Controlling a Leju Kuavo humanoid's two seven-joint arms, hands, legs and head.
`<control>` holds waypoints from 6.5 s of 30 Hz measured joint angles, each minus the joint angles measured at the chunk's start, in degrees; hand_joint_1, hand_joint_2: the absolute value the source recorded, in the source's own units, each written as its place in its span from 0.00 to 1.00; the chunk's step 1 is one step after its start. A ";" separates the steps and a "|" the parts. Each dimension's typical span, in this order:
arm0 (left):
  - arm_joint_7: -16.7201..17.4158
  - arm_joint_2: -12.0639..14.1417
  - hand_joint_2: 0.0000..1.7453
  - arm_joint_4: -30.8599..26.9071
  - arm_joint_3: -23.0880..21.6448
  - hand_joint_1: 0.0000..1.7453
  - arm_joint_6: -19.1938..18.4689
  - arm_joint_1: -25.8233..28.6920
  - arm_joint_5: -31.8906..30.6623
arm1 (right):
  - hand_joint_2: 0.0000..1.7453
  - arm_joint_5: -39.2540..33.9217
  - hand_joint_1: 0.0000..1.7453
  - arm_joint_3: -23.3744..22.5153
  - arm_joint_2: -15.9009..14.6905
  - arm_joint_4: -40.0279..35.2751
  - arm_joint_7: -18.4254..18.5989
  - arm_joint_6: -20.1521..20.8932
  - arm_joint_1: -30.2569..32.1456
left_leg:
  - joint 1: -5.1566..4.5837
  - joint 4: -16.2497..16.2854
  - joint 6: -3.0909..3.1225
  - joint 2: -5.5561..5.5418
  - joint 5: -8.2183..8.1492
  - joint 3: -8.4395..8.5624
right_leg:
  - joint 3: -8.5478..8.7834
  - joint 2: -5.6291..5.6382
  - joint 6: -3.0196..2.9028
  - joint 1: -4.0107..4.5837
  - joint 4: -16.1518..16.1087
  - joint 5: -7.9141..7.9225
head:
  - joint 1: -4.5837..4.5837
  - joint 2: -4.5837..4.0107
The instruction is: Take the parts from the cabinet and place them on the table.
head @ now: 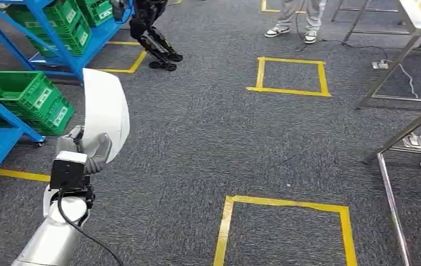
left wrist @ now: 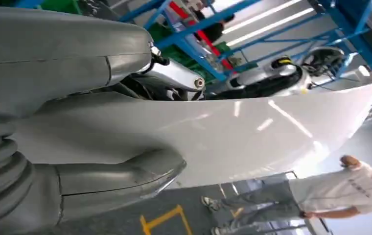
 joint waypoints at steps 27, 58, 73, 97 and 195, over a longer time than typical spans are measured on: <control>0.15 0.07 1.00 -0.37 0.00 1.00 0.28 0.20 -2.10 | 1.00 0.44 0.00 0.24 -0.61 0.07 0.17 -0.43 -0.33 | -0.14 -3.40 0.68 2.66 -4.28 7.57 | -5.36 -2.57 0.13 1.17 1.51 2.42 | -0.64 0.00; -0.11 0.59 1.00 -1.27 -0.39 1.00 1.40 0.88 -4.87 | 1.00 -0.37 0.00 0.24 -0.11 0.07 -0.31 0.42 -0.14 | -1.07 -3.06 1.28 1.42 -2.57 5.97 | -5.40 -2.09 -0.70 1.66 0.60 4.71 | -1.86 -0.04; -0.17 0.83 1.00 -1.35 -0.52 1.00 1.09 0.78 -5.07 | 1.00 -0.24 0.00 0.22 -0.02 0.00 -0.44 0.42 -0.76 | 0.95 -1.19 0.00 -7.38 2.49 -3.18 | -3.83 8.11 0.66 -0.50 0.24 2.44 | -1.71 0.00; -0.31 0.83 1.00 -1.31 -0.92 1.00 0.39 1.29 -5.11 | 1.00 0.02 0.00 0.09 -0.02 0.00 -0.33 -0.24 -0.63 | 0.35 16.55 -0.68 -2.16 -5.60 -10.22 | -0.26 3.08 -0.16 -0.25 -0.08 -0.28 | -1.53 0.00; -0.76 0.96 1.00 -1.16 -1.46 1.00 -0.02 1.58 -6.08 | 1.00 1.14 0.00 0.63 0.35 -0.04 -1.16 -1.05 -0.65 | -0.08 -1.15 2.78 -2.69 -0.57 2.12 | -6.30 0.85 3.18 -0.86 10.85 -5.16 | -1.38 0.00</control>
